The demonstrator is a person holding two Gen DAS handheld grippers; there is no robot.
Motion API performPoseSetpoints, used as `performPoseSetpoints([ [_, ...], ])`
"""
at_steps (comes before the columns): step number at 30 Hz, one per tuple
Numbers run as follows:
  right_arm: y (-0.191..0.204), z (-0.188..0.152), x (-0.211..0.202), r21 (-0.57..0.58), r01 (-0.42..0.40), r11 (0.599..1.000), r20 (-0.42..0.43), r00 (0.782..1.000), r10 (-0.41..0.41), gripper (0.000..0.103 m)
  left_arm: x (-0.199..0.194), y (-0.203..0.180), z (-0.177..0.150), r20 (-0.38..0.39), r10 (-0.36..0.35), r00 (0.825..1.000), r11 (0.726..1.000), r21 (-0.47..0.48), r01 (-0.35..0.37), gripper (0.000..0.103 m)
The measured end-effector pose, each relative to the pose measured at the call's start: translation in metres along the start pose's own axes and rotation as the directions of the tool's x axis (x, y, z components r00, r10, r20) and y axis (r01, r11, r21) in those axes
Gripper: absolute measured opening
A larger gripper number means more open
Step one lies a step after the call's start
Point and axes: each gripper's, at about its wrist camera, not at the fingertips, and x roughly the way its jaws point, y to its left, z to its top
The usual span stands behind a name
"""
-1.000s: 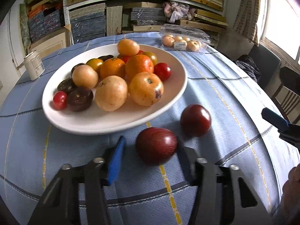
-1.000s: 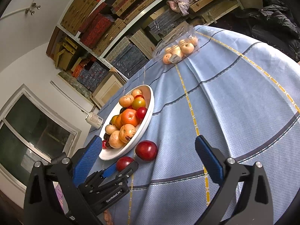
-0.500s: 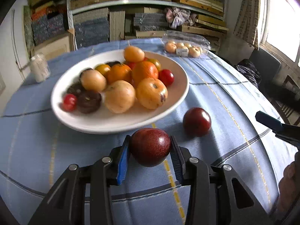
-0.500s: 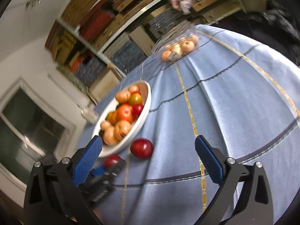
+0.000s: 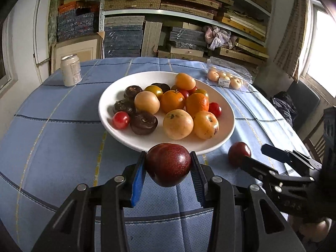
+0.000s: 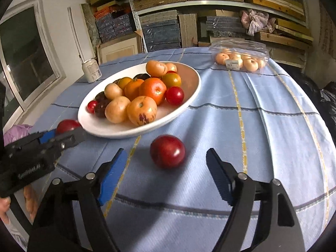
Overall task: Organize fruits
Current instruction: 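Grasp a red plum with the left tool while the right tool grasps another red plum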
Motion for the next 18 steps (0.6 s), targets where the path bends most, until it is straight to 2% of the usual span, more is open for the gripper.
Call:
performPoseSetpoints([
  [5, 0.014, 0.003, 0.013, -0.042, -0.010, 0.999, -0.040, 0.999, 0.009, 0.068, 0.000, 0.003, 0.001, -0.004, -0.014, 1.000, 1.000, -0.010, 0.014, 0.041],
  [9, 0.013, 0.005, 0.021, -0.032, 0.000, 0.999, -0.069, 0.998, -0.003, 0.063, 0.001, 0.003, 0.000, -0.009, -0.018, 1.000, 1.000, -0.007, 0.018, 0.041],
  [13, 0.006, 0.006, 0.033, 0.007, -0.007, 1.000, -0.122, 0.992, 0.008, 0.040, 0.003, 0.002, 0.000, -0.014, -0.011, 1.000, 1.000, 0.000, 0.011, 0.041],
  [18, 0.009, 0.003, 0.032, 0.002, -0.016, 1.000, -0.118, 0.993, 0.016, 0.039, 0.004, 0.002, -0.002, -0.018, -0.001, 1.000, 1.000, 0.005, 0.001, 0.041],
])
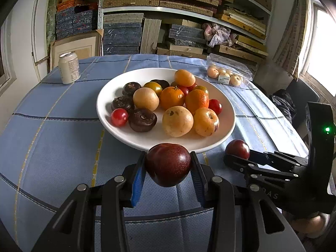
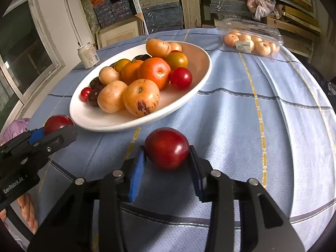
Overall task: Organize fruits
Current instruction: 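Grasp a red plum with the left tool while the right tool grasps another red plum, then lower the plum onto the plate while the right tool places its plum there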
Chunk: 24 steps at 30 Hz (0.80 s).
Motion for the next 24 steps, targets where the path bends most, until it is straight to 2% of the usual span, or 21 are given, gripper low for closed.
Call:
performPoseSetpoints([
  [7, 0.007, -0.011, -0.021, -0.012, -0.039, 0.999, 0.044, 0.998, 0.040, 0.038, -0.005, -0.002, 0.000, 0.023, 0.023, 0.999, 1.000, 0.016, -0.024, 0.041],
  [14, 0.022, -0.027, -0.083, -0.006, -0.113, 0.994, 0.176, 0.978, 0.113, 0.038, -0.035, -0.015, 0.001, 0.111, 0.067, 0.992, 0.994, 0.073, -0.076, 0.041],
  [19, 0.028, 0.007, -0.133, -0.029, -0.110, 0.993, 0.287, 0.951, 0.114, 0.038, -0.051, -0.015, 0.018, 0.145, 0.078, 0.986, 0.991, 0.095, -0.092, 0.041],
  [24, 0.033, 0.056, -0.170, -0.069, -0.070, 0.995, 0.388, 0.917, 0.092, 0.038, -0.064, -0.015, 0.059, 0.218, 0.111, 0.970, 0.982, 0.125, -0.141, 0.041],
])
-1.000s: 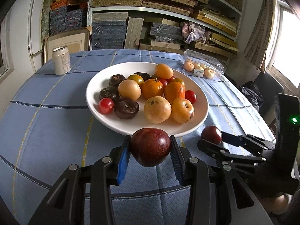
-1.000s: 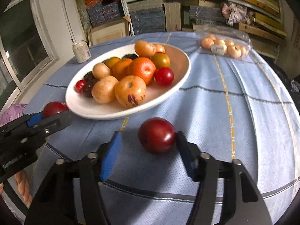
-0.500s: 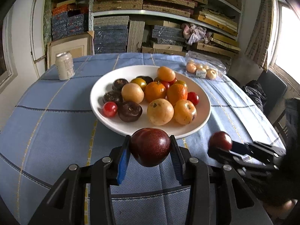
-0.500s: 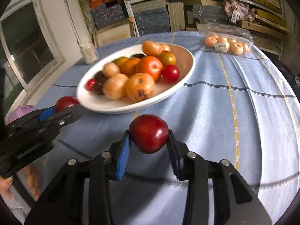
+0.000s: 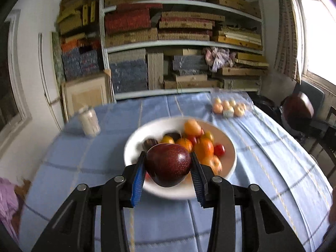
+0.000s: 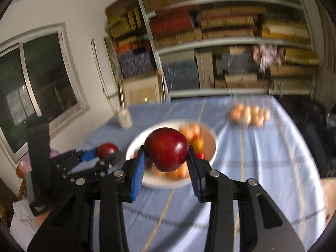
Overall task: Organize fruits
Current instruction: 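Lower the plum onto the plate while the right tool places its plum there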
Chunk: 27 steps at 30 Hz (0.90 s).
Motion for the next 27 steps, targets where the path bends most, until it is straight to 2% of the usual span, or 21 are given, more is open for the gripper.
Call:
performPoseSetpoints([
  [4, -0.002, 0.033, 0.018, -0.011, 0.012, 1.000, 0.025, 1.000, -0.012, 0.038, 0.019, 0.007, 0.028, 0.006, 0.017, 1.000, 1.000, 0.006, -0.017, 0.041],
  [8, -0.008, 0.042, 0.061, -0.008, 0.011, 1.000, -0.019, 1.000, -0.011, 0.038, 0.052, 0.014, 0.043, -0.013, 0.033, 0.999, 0.999, 0.006, -0.033, 0.041],
  [16, -0.019, 0.013, 0.158, -0.017, 0.012, 1.000, -0.174, 0.985, -0.015, 0.038, 0.123, 0.030, 0.040, -0.105, 0.018, 0.994, 0.999, -0.030, -0.021, 0.041],
  [22, -0.027, -0.009, 0.194, -0.016, 0.028, 0.999, -0.234, 0.972, -0.031, 0.038, 0.159, 0.033, 0.027, -0.162, 0.009, 0.987, 0.999, -0.030, -0.014, 0.041],
  [27, -0.031, -0.016, 0.208, -0.025, 0.034, 0.999, -0.258, 0.965, -0.039, 0.038, 0.181, 0.032, 0.019, -0.198, 0.005, 0.980, 0.999, -0.034, -0.011, 0.041],
])
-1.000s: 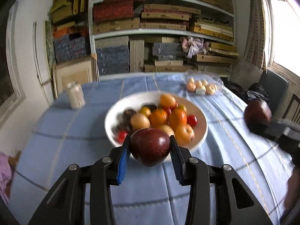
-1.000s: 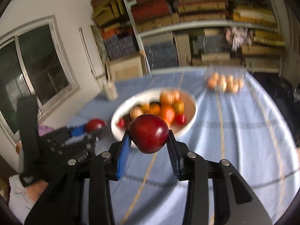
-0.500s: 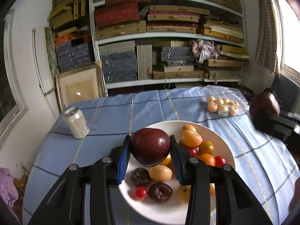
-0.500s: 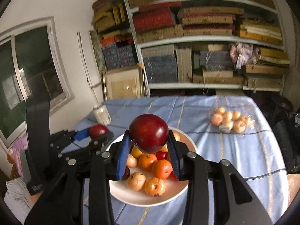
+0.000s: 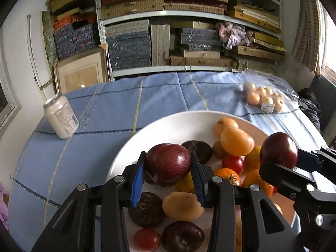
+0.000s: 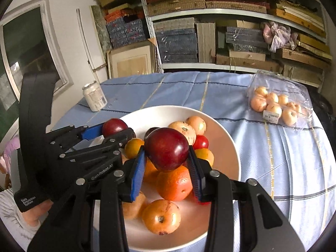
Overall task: Organize fruits
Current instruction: 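Lower the plum onto the plate while the right tool places its plum there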
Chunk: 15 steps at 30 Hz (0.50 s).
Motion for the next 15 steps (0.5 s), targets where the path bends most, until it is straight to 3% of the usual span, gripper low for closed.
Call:
performPoseSetpoints([
  [9, 0.001, -0.002, 0.023, -0.027, 0.008, 1.000, -0.037, 0.999, -0.009, 0.038, 0.010, 0.006, 0.004, -0.015, -0.005, 1.000, 1.000, -0.022, 0.004, 0.042],
  [11, 0.001, -0.002, 0.024, -0.031, 0.009, 0.999, -0.039, 0.999, -0.010, 0.039, 0.010, 0.005, 0.005, -0.013, -0.006, 1.000, 1.000, -0.023, 0.006, 0.047],
  [13, 0.000, -0.001, 0.024, -0.025, 0.001, 1.000, -0.042, 0.999, -0.002, 0.040, 0.011, 0.006, 0.006, -0.015, -0.004, 1.000, 1.000, -0.029, 0.003, 0.062],
  [15, -0.001, -0.001, 0.023, -0.018, -0.006, 1.000, -0.045, 0.999, 0.006, 0.040, 0.010, 0.007, 0.007, -0.015, -0.007, 1.000, 0.999, -0.039, 0.007, 0.066],
])
